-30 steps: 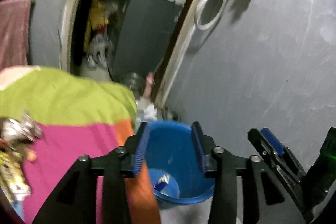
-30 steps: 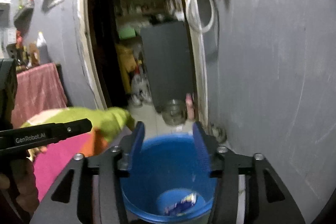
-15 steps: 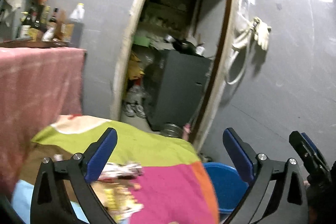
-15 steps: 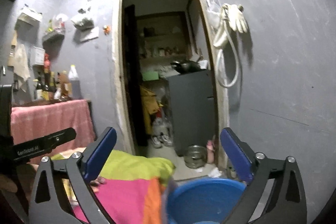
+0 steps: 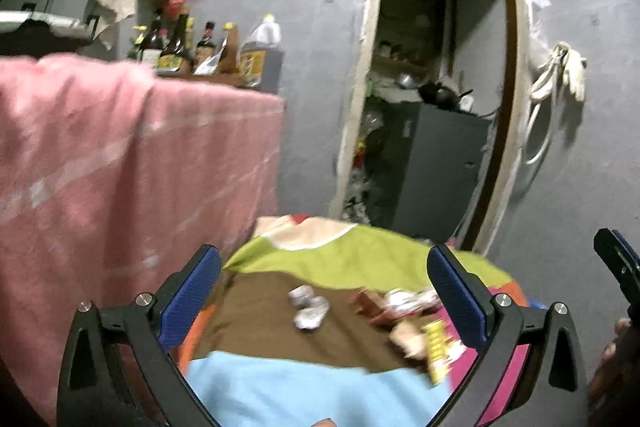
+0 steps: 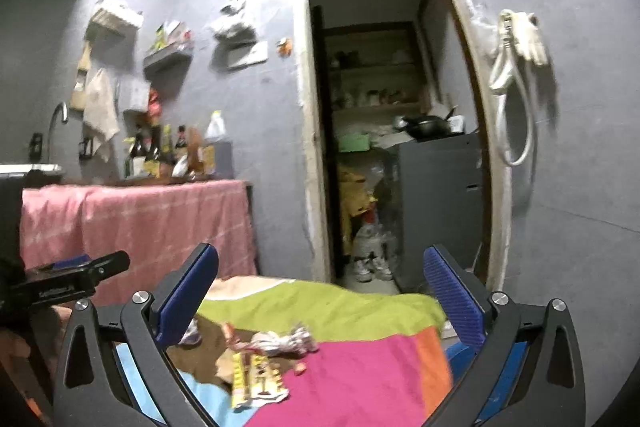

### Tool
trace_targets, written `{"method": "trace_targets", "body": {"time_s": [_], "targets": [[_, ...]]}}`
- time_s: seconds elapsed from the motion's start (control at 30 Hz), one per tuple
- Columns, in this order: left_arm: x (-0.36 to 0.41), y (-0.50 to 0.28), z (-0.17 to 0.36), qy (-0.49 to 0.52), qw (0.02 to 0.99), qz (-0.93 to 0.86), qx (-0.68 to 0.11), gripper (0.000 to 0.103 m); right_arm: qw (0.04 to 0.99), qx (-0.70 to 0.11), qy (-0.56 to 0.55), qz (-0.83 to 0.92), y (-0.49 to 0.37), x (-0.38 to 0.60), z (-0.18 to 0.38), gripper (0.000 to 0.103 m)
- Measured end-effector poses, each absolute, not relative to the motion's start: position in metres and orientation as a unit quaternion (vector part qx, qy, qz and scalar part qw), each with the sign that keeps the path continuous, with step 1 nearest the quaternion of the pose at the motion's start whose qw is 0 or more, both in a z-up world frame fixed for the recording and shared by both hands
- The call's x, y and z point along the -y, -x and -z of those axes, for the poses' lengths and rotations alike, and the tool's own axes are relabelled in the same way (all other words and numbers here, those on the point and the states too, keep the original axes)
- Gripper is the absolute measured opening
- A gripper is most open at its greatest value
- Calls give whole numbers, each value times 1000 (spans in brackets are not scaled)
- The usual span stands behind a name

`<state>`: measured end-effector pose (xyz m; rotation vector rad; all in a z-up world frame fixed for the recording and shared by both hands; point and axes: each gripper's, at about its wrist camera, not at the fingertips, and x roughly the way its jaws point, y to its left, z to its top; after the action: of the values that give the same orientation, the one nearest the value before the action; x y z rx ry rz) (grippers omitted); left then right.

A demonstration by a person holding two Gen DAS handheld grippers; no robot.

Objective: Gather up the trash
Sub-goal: 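Move both tools back over the trash on the cloth, then grasp the white paper with the left tool while the right tool grasps the yellow-brown wrapper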

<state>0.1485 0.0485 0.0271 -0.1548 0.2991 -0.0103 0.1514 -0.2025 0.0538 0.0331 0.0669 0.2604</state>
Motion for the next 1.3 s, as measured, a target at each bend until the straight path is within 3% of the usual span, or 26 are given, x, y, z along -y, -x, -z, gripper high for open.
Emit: {"method": "trace_targets", "body": {"time_s": [0.37, 0.6, 0.67, 0.73, 0.97, 1.17, 1.23, 1.3], "targets": [[-72, -200, 23, 78, 964, 25, -252, 101, 973, -164, 5, -162, -195, 165, 1, 103], [-67, -233, 37, 72, 949, 55, -302, 99, 950, -254, 15, -179, -225, 151, 29, 81], [-65, -242, 40, 72, 944, 63, -316, 93, 944, -274, 16, -181, -231, 149, 36, 76], [-65, -252, 44, 78, 938, 72, -331, 78, 938, -294, 15, -185, -237, 147, 42, 68], [-68, -269, 55, 97, 921, 91, -365, 57, 916, -342, 3, -209, -254, 144, 58, 64], [-66, -274, 63, 98, 911, 100, -388, 23, 901, -368, -13, -228, -262, 145, 68, 63], [-65, -276, 64, 96, 909, 101, -392, 12, 896, -375, -24, -235, -264, 147, 71, 59], [-65, -275, 64, 97, 909, 102, -393, 8, 894, -377, -30, -238, -265, 149, 72, 52]]}}
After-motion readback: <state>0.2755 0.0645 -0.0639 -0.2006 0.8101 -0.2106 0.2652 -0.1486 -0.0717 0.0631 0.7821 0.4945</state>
